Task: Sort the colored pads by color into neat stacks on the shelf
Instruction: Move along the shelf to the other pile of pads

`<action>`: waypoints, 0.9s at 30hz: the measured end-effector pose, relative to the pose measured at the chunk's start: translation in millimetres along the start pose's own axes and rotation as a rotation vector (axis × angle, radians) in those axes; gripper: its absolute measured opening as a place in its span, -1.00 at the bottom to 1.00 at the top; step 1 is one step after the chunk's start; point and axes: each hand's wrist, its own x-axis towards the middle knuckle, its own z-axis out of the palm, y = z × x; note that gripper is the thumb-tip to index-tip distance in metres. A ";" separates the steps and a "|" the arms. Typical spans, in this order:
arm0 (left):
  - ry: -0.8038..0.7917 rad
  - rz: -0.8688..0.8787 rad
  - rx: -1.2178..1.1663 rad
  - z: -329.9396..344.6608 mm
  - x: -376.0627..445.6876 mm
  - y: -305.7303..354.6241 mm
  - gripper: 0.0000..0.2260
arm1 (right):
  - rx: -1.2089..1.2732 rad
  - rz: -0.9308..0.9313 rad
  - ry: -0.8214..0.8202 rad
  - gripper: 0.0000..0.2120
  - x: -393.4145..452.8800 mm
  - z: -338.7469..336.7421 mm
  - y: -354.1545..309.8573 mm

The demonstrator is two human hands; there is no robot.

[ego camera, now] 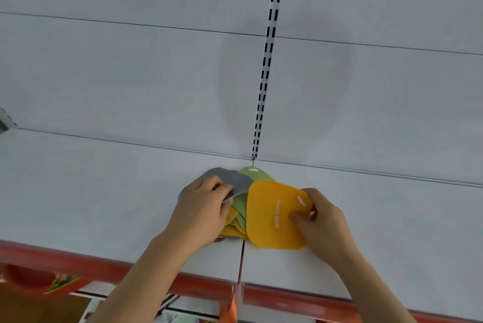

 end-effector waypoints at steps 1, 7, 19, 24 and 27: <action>0.020 -0.012 -0.018 -1.1 0.2 -1.0 -0.70 | 0.066 0.017 0.025 -0.72 -0.7 -2.0 0.1; 0.161 -0.316 -0.450 -43.9 14.2 8.7 -0.74 | 0.219 -0.015 0.090 -0.88 -5.0 -8.4 3.3; 0.091 -0.629 -1.592 -44.5 9.2 38.5 -0.74 | 0.290 0.035 0.176 -0.93 -11.6 -33.3 12.8; 0.025 -0.648 -1.448 -37.1 1.9 15.0 -0.64 | -0.176 -0.013 0.042 -0.59 -3.9 -17.3 14.4; -0.077 -0.560 -1.359 -45.4 -0.6 6.7 -0.66 | -0.398 -0.044 0.096 -0.34 2.4 -12.5 10.1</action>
